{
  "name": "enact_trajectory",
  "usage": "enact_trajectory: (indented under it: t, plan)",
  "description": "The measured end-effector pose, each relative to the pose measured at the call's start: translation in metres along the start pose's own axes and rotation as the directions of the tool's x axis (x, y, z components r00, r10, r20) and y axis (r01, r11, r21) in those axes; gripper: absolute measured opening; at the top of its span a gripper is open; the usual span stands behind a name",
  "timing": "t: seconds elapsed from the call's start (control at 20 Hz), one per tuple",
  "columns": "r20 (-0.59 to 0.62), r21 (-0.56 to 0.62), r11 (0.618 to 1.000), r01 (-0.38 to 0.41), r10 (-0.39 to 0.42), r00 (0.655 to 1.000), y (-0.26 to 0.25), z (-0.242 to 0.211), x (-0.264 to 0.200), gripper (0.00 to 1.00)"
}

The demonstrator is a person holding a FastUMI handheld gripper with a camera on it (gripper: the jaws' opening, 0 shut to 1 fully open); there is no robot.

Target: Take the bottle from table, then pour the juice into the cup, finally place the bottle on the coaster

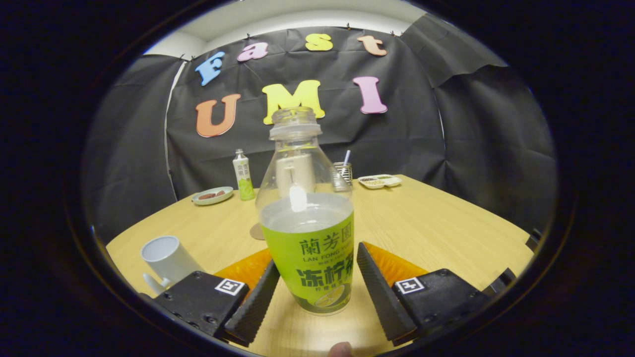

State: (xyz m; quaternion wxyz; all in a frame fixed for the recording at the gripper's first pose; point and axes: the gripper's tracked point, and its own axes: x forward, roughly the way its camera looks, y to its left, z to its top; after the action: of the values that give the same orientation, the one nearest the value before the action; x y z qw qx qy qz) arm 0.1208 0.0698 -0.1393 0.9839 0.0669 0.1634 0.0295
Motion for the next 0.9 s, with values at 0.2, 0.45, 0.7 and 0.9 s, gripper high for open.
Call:
enact_trajectory:
  t: [0.2, 0.45, 0.7, 0.9]
  plan:
    - [-0.01, -0.008, 1.0, -0.01, 0.01, 1.0, 0.005, 0.002, 0.0, 0.85]
    - [-0.002, -0.078, 0.996, -0.035, 0.035, 0.999, 0.015, 0.021, -0.01, 0.79]
    - [0.027, -0.301, 0.953, -0.018, 0.028, 0.999, 0.032, 0.041, -0.016, 0.75]
    - [0.021, -0.499, 0.866, 0.014, -0.004, 1.0, 0.04, 0.042, -0.013, 0.74]
